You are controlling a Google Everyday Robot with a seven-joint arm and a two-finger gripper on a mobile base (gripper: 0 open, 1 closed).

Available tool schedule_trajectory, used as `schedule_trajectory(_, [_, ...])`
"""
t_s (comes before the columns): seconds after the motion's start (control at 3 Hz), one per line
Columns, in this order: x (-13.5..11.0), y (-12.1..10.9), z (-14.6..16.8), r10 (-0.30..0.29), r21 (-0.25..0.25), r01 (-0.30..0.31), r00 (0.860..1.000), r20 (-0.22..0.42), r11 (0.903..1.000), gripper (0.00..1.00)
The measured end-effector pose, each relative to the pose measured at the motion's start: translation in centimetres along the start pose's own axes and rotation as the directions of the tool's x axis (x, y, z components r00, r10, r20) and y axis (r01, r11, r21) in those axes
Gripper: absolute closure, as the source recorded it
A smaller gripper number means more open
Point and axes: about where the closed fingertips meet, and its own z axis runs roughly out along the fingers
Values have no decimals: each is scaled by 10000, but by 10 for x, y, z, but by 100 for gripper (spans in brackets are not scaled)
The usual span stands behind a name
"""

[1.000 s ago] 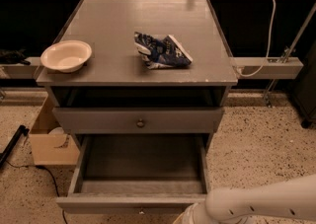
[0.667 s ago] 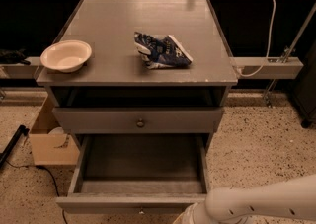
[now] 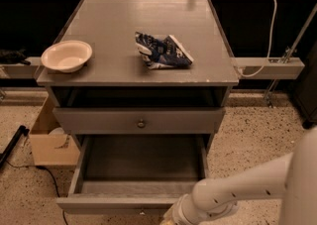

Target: Close middle drawer

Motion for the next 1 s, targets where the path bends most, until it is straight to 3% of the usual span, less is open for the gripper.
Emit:
schedule_trajectory(0.33, [-13, -10, 7, -123, 289, 128, 9998, -164, 9995, 4])
schedule_trajectory(1.0, [-42, -40, 6, -332, 1219, 353, 9993, -190, 9919, 0])
